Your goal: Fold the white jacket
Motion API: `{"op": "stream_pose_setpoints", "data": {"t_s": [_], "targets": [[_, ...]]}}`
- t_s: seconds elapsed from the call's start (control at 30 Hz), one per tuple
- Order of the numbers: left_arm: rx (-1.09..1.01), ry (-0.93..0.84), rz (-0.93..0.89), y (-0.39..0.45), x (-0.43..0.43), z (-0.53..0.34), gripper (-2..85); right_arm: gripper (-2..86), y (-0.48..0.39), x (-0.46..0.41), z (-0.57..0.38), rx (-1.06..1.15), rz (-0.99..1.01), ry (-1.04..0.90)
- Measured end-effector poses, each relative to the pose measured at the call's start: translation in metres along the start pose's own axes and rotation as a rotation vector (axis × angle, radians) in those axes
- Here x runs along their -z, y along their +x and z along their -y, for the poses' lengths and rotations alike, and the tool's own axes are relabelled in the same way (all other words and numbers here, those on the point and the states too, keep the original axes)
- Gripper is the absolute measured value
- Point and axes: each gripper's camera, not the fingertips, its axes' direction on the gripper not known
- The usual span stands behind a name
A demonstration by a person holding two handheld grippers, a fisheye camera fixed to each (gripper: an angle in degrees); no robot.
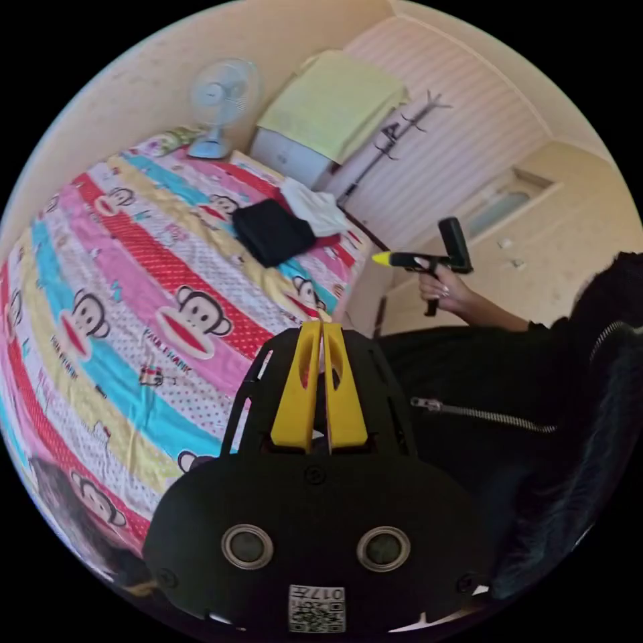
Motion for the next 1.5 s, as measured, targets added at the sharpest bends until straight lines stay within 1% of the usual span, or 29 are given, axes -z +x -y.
{"op": "stream_pose_setpoints", "data": {"t_s": [0.03, 0.07, 0.13, 0.2, 0.27, 0.33, 0.37, 0.4, 0.5, 0.57, 0.63, 0.7, 0.73, 0.8, 0.87, 0.9, 0.93, 0.97, 1.03, 1.1, 1.17, 1.23, 1.27, 1.33, 1.37, 1.43, 1.47, 1.5], "targets": [[-0.061, -0.048, -0.032, 0.009, -0.007, 0.02, -1.0, 0.4, 0.014, 0.02, -0.003, 0.029, -0.086, 0.011], [-0.077, -0.07, 0.004, 0.014, -0.009, 0.038, -1.0, 0.5, 0.022, 0.029, -0.003, 0.033, -0.122, 0.014], [-0.046, -0.058, 0.095, 0.017, -0.009, 0.067, -1.0, 0.7, 0.055, 0.069, 0.004, 0.04, -0.183, 0.051], [-0.003, -0.01, 0.129, 0.018, -0.008, 0.095, -1.0, 1.0, 0.076, 0.098, 0.013, 0.076, -0.206, 0.098], [0.066, 0.082, 0.076, 0.02, -0.011, 0.133, -1.0, 1.4, 0.098, 0.124, 0.024, 0.082, -0.297, 0.158], [0.1, 0.129, 0.016, 0.027, -0.019, 0.162, -1.0, 2.4, 0.132, 0.149, 0.038, 0.038, -0.413, 0.229], [0.112, 0.124, -0.022, 0.033, -0.028, 0.182, -1.0, 2.7, 0.142, 0.153, 0.042, 0.024, -0.426, 0.242], [0.115, 0.109, -0.037, 0.037, -0.034, 0.192, -1.0, 4.1, 0.166, 0.159, 0.049, -0.018, -0.429, 0.263], [0.079, -0.024, -0.056, 0.064, -0.061, 0.233, -1.0, 8.1, 0.238, 0.155, 0.062, -0.157, -0.391, 0.313], [-0.027, -0.148, 0.025, 0.091, -0.072, 0.251, -1.0, 9.2, 0.29, 0.139, 0.069, -0.275, -0.359, 0.3], [-0.087, -0.218, 0.117, 0.104, -0.074, 0.256, -1.0, 9.6, 0.354, 0.11, 0.073, -0.383, -0.341, 0.271], [-0.094, -0.267, 0.189, 0.106, -0.073, 0.257, -0.9, 9.5, 0.4, 0.083, 0.073, -0.477, -0.331, 0.246], [-0.063, -0.283, 0.202, 0.101, -0.071, 0.255, -0.9, 9.3, 0.433, 0.065, 0.07, -0.578, -0.302, 0.206], [0.024, -0.28, 0.171, 0.088, -0.067, 0.251, -0.9, 8.3, 0.464, 0.047, 0.065, -0.679, -0.252, 0.189], [0.19, -0.229, 0.079, 0.066, -0.056, 0.241, -1.0, 6.8, 0.473, 0.044, 0.065, -0.71, -0.238, 0.24], [0.238, -0.208, 0.057, 0.06, -0.053, 0.238, -1.0, 6.1, 0.475, 0.044, 0.066, -0.748, -0.245, 0.278], [0.339, -0.155, 0.009, 0.049, -0.045, 0.23, -0.9, 5.4, 0.474, 0.047, 0.065, -0.756, -0.209, 0.333], [0.401, -0.102, -0.028, 0.041, -0.037, 0.223, -0.9, 5.1, 0.472, 0.049, 0.063, -0.742, -0.175, 0.366], [0.423, -0.064, -0.043, 0.038, -0.028, 0.216, -0.9, 4.1, 0.466, 0.057, 0.056, -0.656, 0.037, 0.494], [0.403, -0.075, -0.02, 0.041, -0.023, 0.213, -0.9, 3.6, 0.453, 0.061, 0.056, -0.569, 0.175, 0.558], [0.335, -0.086, 0.017, 0.05, -0.018, 0.214, -0.6, 3.3, 0.43, 0.067, 0.062, -0.427, 0.279, 0.577], [0.285, -0.076, 0.012, 0.056, -0.016, 0.216, 0.0, 3.2, 0.389, 0.069, 0.076, -0.234, 0.373, 0.518], [0.265, -0.06, -0.013, 0.059, -0.015, 0.217, 0.7, 3.1, 0.378, 0.068, 0.08, -0.2, 0.384, 0.5], [0.249, -0.017, -0.036, 0.064, -0.011, 0.215, 5.1, 3.0, 0.333, 0.059, 0.09, -0.089, 0.447, 0.447], [0.253, 0.011, -0.007, 0.067, -0.007, 0.212, 8.8, 3.0, 0.322, 0.057, 0.092, -0.062, 0.481, 0.449], [0.256, 0.063, 0.045, 0.072, 0.003, 0.205, 12.6, 2.9, 0.287, 0.059, 0.097, 0.037, 0.648, 0.501], [0.229, 0.102, 0.06, 0.077, 0.011, 0.2, 14.5, 2.9, 0.278, 0.063, 0.099, 0.067, 0.695, 0.525], [0.219, 0.118, 0.073, 0.079, 0.014, 0.197, 15.3, 2.9, 0.263, 0.072, 0.102, 0.126, 0.8, 0.566]]}}
